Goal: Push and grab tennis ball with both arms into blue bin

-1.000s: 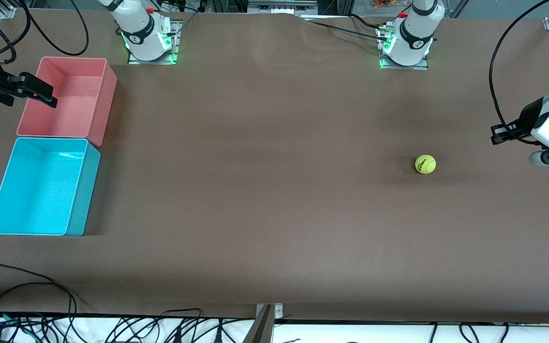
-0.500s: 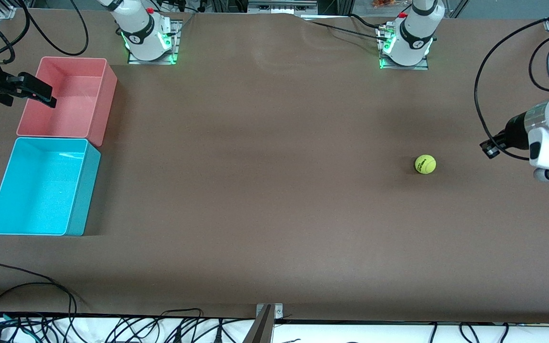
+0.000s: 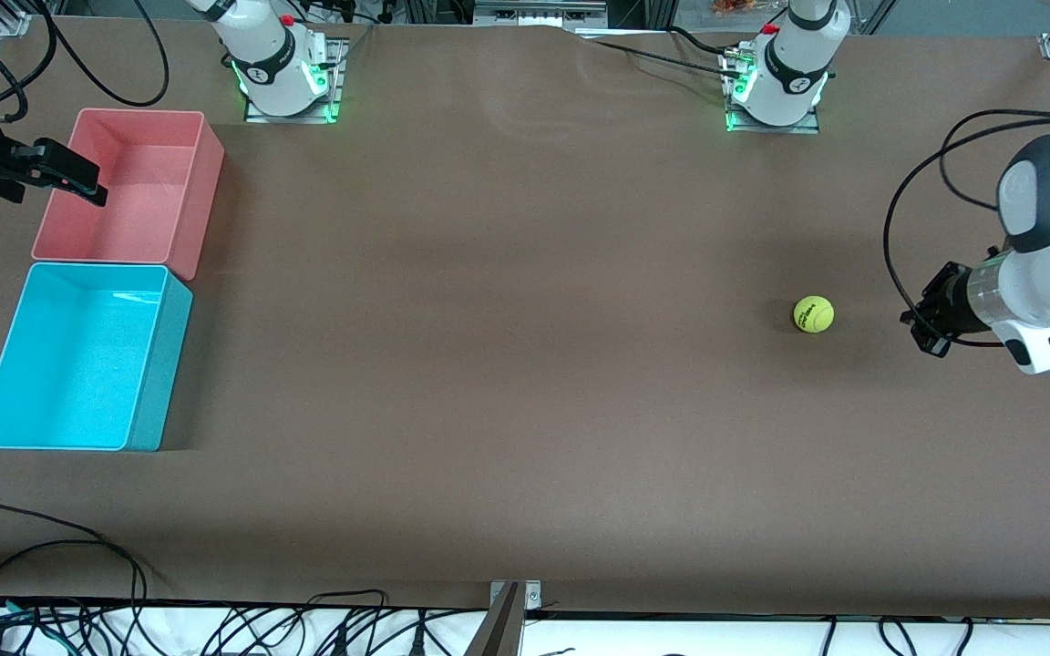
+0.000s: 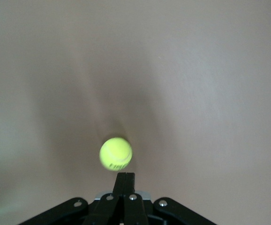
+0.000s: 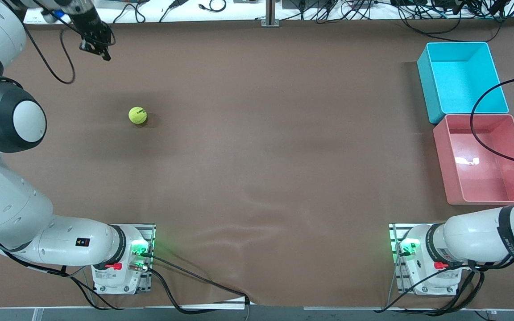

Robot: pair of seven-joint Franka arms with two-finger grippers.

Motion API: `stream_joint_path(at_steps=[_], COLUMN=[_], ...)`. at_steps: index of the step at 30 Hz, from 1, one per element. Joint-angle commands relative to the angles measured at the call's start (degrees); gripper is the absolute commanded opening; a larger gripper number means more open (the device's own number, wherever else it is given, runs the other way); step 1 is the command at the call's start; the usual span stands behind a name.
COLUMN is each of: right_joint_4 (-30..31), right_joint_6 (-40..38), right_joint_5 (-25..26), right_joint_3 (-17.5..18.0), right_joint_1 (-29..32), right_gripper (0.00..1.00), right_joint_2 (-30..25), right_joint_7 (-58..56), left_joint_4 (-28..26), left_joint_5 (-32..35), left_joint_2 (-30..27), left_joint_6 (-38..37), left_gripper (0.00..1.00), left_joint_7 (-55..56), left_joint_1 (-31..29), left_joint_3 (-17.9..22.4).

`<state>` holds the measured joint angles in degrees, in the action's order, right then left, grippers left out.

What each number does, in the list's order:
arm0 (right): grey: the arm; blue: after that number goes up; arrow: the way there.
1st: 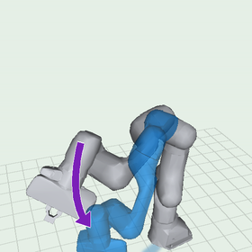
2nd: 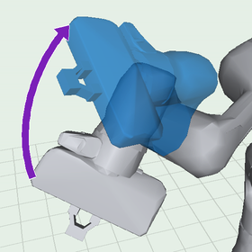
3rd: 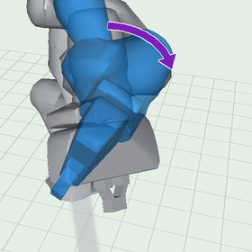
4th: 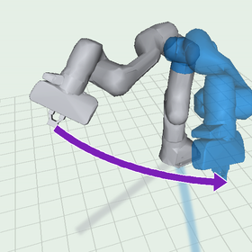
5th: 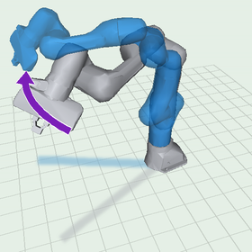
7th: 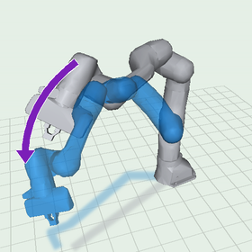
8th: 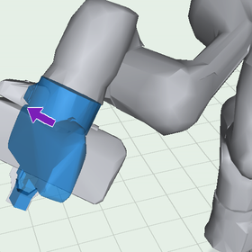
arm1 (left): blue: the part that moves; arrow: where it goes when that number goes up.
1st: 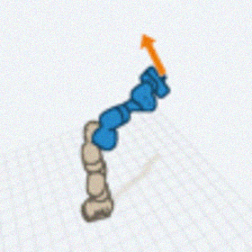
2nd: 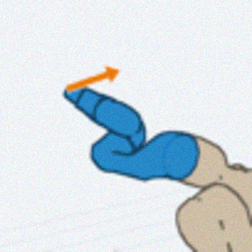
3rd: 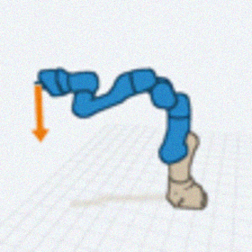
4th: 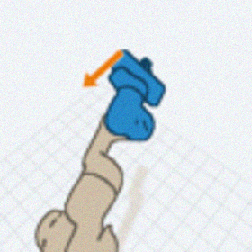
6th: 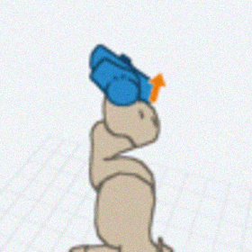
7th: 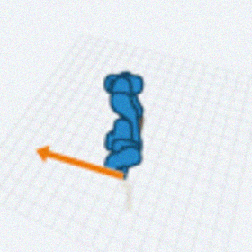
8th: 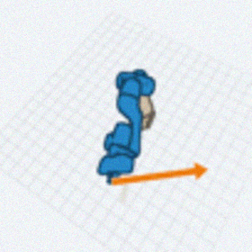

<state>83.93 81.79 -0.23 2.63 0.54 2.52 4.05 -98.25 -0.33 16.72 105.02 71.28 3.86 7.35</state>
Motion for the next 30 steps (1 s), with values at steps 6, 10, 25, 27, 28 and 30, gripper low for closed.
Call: stream_joint_path(at_steps=[6, 10, 25, 27, 28, 30], right_joint_4=[-1.1, -1.1, -1.1, -1.1, -1.1, -1.1], right_joint_6=[-1.4, -1.5, -1.6, -1.6, -1.6, -1.6], right_joint_5=[0.8, 0.8, 0.6, 0.7, 0.6, 0.6], right_joint_3=[0.0, 0.0, 0.2, 0.2, 0.2, 0.3], right_joint_1=[0.3, 0.3, 0.3, 0.3, 0.3, 0.3], right_gripper=[1.00, 1.00, 1.00, 1.00, 1.00, 1.00], right_joint_2=[-0.1, -0.1, -0.1, -0.1, -0.1, -0.1], right_joint_7=[-0.5, -0.5, -0.5, -0.5, -0.5, -0.5], left_joint_4=[-20.7, -25.6, -35.3, -35.3, -35.3, -35.3], left_joint_5=[-0.2, -0.2, 0.0, 0.0, 0.0, 0.1], left_joint_2=[-4.8, -4.8, 0.3, 1.2, 1.6, 2.3], left_joint_6=[20.7, 26.3, 41.9, 43.2, 43.6, 44.3], left_gripper=[0.00, 0.00, 0.00, 0.00, 0.00, 0.00], left_joint_7=[8.2, 11.6, 12.1, 12.1, 12.1, 12.2], left_joint_1=[-4.5, -4.7, -3.9, -4.0, -4.0, -4.2], left_joint_3=[-0.3, -0.3, -0.4, -0.4, -0.4, -0.4])
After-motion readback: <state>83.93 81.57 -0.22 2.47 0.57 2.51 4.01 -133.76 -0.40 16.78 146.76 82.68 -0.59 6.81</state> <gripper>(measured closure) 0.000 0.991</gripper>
